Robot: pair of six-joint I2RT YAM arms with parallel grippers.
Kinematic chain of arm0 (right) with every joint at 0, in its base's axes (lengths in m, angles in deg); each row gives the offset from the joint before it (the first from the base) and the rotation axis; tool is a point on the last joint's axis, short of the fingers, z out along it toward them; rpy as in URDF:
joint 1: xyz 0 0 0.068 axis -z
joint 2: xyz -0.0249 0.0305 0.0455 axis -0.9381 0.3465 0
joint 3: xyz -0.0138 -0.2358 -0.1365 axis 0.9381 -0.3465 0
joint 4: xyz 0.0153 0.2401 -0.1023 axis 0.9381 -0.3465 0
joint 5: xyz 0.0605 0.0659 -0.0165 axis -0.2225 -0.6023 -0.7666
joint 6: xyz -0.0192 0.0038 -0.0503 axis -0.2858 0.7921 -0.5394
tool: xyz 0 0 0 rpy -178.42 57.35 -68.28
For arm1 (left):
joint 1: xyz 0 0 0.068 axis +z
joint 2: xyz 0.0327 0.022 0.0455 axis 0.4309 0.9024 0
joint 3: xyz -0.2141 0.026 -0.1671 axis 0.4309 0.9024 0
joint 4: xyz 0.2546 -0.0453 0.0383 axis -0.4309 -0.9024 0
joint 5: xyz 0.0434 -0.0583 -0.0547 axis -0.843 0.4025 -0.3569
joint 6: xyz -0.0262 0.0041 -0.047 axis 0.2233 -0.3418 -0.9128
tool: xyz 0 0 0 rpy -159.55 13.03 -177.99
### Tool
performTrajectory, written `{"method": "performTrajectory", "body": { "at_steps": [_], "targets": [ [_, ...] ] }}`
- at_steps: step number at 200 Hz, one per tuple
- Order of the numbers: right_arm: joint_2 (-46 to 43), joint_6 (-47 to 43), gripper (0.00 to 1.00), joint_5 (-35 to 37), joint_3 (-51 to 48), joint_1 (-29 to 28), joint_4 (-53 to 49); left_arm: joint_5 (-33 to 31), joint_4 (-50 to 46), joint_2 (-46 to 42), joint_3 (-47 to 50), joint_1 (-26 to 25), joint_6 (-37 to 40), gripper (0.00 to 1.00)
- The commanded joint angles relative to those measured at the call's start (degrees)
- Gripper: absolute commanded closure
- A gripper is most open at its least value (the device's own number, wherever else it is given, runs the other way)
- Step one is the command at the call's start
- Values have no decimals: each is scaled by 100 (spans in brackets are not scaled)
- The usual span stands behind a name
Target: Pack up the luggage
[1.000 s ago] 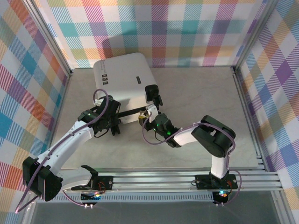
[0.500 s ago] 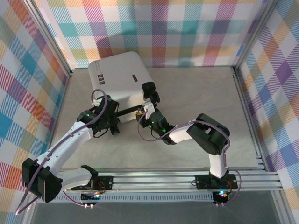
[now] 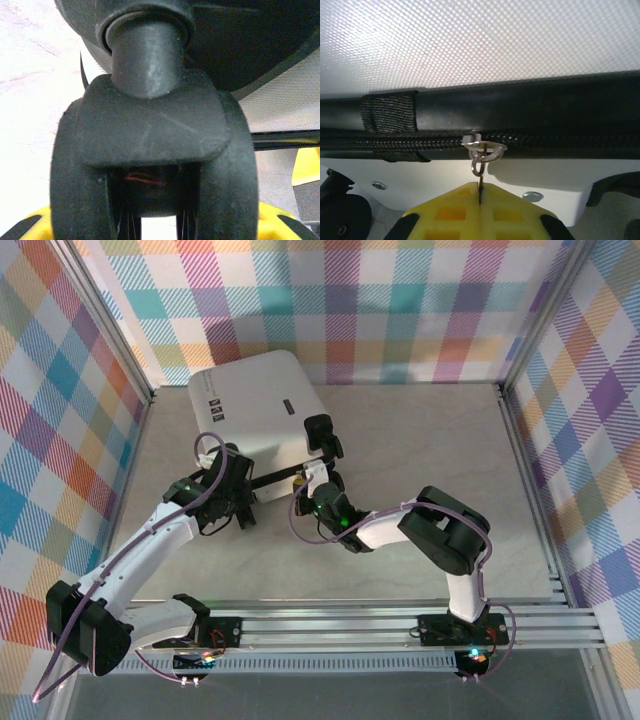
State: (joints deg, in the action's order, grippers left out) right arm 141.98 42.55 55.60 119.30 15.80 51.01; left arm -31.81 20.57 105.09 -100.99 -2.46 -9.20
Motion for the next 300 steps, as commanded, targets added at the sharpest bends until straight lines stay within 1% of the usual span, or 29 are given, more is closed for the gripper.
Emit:
{"method": "performTrajectory", "body": {
  "at_steps": [1,46,68,104,146,155,174,186,194,207,218,234,247,286,300],
  "targets": [
    [-156,-129,100,80,86,23,172,-137,231,-349,-92,-4,-55,94],
    [-363,-551,100,-26,-181,142,179,-213,150,-464,-91,-5,-22,94],
    [-562,-585,100,-145,-408,383,135,-305,112,-504,-97,-3,39,96],
    [-816,-766,100,-97,-687,709,12,-476,51,-513,-152,22,152,96],
    [-974,-592,100,-187,-934,1129,26,-531,25,-533,-224,84,219,97],
    [-986,-665,100,-416,-991,1135,117,-507,38,-552,-233,83,217,97],
    [-913,-885,100,-1298,-1300,1114,904,-440,42,-574,-220,83,206,98],
    [-849,-906,100,-1636,-1385,1076,1165,-410,42,-581,-220,83,204,98],
    [-814,-887,100,-1718,-1418,997,1287,-387,46,-580,-218,83,201,98],
    [-735,-960,95,-1546,-1462,752,1524,-349,67,-581,-188,83,184,98],
    [-652,-1013,87,-1350,-1450,550,1662,-339,77,-576,-167,83,186,98],
    [-542,-1002,77,-1068,-1297,325,1606,-315,97,-578,-150,83,176,98],
    [-431,-970,72,-915,-1190,208,1622,-270,112,-556,-145,83,176,98],
    [-170,-867,67,-637,-813,84,1518,-195,164,-562,-127,83,157,98],
    [-125,-901,66,-673,-694,74,1490,-169,173,-568,-123,85,153,98]
  ]
}}
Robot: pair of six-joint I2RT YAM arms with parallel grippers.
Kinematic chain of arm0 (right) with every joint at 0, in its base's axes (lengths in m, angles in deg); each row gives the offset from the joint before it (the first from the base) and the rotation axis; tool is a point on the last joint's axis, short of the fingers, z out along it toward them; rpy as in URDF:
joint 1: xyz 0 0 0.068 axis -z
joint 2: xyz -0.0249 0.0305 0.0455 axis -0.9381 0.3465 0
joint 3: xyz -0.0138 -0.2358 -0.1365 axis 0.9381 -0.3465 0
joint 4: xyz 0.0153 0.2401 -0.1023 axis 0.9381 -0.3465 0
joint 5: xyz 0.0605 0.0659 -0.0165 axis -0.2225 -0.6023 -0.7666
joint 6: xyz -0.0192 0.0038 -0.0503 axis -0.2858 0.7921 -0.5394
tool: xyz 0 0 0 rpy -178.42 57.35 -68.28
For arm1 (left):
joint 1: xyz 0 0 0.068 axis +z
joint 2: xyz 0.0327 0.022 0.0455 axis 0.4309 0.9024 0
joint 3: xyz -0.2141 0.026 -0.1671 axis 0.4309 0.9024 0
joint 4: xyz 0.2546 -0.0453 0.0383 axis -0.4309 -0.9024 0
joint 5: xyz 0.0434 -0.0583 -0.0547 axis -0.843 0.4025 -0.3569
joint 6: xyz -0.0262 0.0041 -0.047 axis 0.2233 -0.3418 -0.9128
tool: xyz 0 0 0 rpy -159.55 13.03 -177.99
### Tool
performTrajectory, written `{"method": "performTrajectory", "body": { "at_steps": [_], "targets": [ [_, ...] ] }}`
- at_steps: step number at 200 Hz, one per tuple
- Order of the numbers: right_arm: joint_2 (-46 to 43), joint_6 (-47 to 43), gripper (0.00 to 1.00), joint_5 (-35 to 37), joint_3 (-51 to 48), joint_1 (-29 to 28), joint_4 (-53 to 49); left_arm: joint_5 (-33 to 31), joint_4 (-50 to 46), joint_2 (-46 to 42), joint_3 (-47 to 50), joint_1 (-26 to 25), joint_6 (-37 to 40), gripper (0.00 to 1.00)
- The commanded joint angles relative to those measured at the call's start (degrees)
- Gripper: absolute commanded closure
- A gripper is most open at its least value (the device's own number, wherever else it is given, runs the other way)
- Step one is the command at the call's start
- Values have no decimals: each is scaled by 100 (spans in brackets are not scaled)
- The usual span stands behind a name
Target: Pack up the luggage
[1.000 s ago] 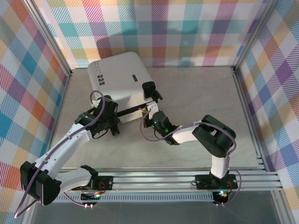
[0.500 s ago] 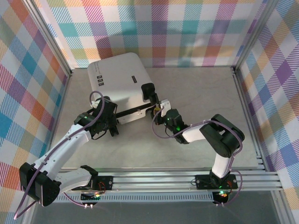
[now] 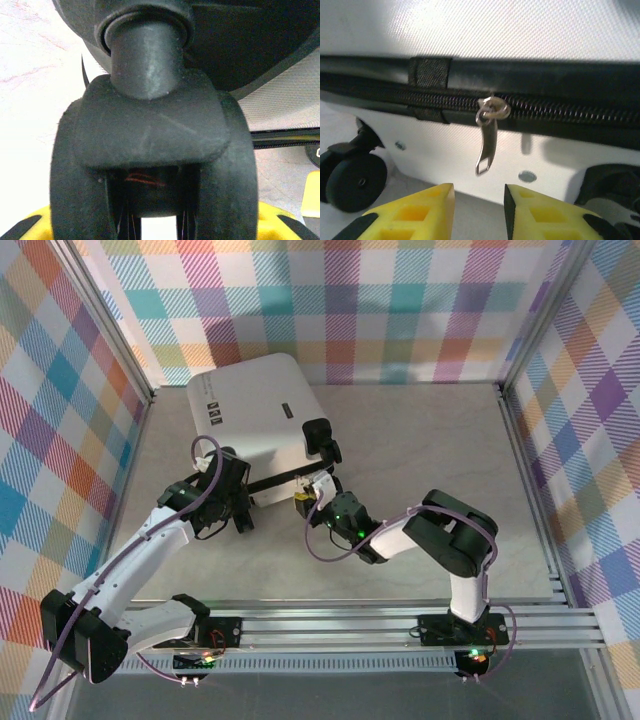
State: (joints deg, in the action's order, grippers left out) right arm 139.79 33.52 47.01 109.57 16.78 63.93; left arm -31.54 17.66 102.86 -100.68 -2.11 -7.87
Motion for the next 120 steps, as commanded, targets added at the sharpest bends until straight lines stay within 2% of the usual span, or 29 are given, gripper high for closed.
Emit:
{"method": "performTrajectory", "body": {
  "at_steps": [1,80,120],
  "targets": [
    [98,-3,66,185,286,-23,188,-188,464,-346,-154,49,17,98],
    [381,7,65,360,811,-31,-202,-124,499,-358,-131,50,-9,98],
    [488,85,70,458,847,-31,-241,-59,523,-389,-106,49,-28,98]
  ]
}}
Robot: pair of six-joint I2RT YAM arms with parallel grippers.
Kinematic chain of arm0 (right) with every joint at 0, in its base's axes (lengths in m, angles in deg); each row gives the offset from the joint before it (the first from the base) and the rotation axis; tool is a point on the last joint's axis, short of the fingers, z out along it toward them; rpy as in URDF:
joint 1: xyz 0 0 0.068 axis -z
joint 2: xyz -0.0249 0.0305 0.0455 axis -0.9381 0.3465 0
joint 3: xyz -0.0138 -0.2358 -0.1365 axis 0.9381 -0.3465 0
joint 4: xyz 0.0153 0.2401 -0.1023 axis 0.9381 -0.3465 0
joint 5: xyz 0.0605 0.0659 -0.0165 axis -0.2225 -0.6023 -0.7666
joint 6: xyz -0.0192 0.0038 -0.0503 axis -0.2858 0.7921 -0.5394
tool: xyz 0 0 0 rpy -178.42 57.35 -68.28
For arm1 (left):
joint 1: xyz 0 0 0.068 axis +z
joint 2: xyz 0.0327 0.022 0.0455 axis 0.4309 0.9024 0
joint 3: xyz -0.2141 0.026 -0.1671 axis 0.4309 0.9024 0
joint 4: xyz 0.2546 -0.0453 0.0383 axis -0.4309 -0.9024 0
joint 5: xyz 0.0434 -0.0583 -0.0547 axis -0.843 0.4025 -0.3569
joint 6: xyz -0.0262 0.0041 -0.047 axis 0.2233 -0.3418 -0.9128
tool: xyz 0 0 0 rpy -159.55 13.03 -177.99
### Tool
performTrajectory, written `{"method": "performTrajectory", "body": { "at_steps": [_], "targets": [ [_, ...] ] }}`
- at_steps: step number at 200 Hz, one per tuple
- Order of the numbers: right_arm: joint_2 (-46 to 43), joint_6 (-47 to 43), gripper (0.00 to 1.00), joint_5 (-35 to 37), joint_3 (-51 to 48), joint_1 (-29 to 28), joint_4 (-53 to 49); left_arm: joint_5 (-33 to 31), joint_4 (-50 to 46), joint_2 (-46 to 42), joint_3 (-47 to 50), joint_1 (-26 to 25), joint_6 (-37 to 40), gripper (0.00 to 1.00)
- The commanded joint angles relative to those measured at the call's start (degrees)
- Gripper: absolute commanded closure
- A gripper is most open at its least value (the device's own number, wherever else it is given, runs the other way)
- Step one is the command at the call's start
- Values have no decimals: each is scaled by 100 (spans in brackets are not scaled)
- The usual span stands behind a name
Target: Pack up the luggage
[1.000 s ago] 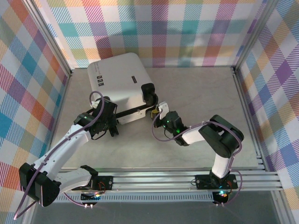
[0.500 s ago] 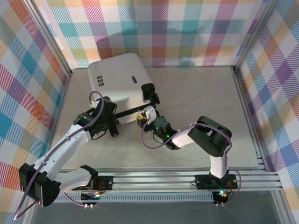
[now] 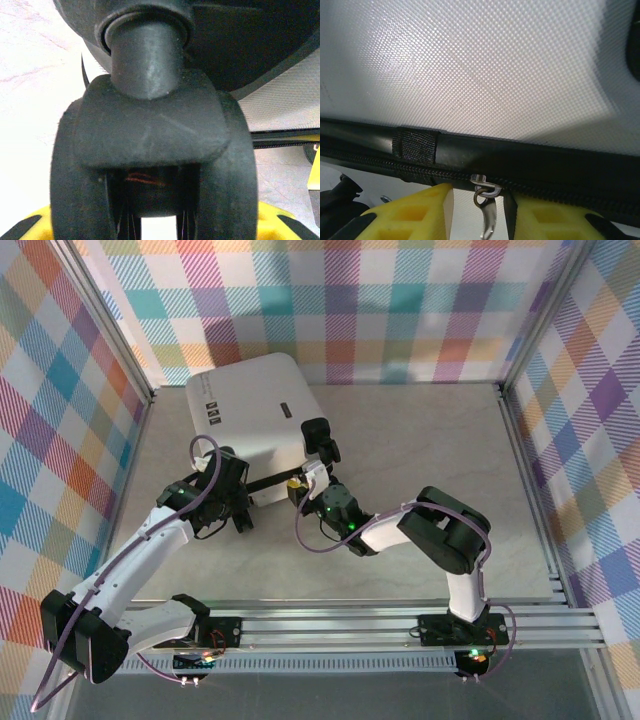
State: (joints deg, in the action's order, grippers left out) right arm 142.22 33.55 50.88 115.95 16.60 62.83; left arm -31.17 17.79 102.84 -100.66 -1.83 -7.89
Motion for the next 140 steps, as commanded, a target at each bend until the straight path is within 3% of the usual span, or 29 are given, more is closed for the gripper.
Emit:
{"method": "performTrajectory", "body": {
  "at_steps": [1,140],
  "targets": [
    [246,85,70,79,204,-14,-128,-91,511,-384,-110,20,-31,98],
    [481,306,70,1200,106,-296,60,196,640,-558,35,-2,-150,100]
  ]
}}
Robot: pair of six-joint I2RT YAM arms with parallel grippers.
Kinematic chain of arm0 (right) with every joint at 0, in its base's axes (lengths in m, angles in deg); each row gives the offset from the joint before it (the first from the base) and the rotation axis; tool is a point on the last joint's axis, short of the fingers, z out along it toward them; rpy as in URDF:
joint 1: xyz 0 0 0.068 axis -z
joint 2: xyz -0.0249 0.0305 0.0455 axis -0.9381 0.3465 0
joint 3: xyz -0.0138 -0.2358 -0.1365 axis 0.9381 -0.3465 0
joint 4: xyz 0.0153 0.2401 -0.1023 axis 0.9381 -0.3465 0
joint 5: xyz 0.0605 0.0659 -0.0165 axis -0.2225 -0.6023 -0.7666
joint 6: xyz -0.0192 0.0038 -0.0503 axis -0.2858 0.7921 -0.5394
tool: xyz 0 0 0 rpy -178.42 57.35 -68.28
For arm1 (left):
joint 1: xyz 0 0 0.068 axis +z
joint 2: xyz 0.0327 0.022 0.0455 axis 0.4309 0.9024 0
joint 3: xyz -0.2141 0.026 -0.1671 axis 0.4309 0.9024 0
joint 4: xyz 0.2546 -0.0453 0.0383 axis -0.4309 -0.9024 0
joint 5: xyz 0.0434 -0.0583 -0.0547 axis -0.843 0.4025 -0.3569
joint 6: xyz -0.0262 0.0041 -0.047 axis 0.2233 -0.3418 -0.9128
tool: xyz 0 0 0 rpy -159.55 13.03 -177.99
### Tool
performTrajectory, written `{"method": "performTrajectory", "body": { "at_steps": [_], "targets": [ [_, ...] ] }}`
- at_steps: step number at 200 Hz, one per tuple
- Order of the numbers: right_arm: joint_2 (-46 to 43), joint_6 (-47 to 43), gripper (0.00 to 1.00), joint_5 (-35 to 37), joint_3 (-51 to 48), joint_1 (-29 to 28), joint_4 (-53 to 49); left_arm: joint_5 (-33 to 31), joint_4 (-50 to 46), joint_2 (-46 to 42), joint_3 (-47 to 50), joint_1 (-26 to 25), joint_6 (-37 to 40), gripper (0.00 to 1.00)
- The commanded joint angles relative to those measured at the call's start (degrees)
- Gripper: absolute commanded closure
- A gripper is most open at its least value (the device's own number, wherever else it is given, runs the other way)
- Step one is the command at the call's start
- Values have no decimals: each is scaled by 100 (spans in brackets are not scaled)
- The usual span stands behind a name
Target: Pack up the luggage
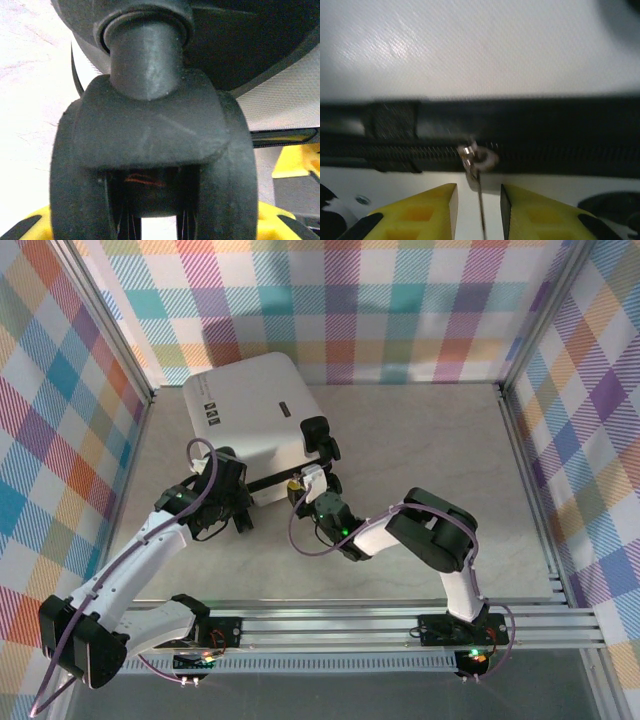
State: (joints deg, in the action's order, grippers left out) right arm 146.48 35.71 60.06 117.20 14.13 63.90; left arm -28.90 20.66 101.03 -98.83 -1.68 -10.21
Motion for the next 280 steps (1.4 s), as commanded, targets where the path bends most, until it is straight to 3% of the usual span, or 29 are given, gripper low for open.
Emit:
{"method": "performTrajectory", "body": {
  "at_steps": [1,203,253,280],
  "targets": [
    [56,86,70,284,-16,-53,-43,-27,352,-376,-148,-15,82,100],
    [-399,61,71,700,75,-150,-303,-42,279,-575,-50,-22,100,100],
    [-295,247,80,846,322,-163,-579,-32,273,-563,-48,-20,104,100],
    [-319,210,92,936,313,-163,-584,-41,262,-585,-33,-18,93,100]
  ]
}}
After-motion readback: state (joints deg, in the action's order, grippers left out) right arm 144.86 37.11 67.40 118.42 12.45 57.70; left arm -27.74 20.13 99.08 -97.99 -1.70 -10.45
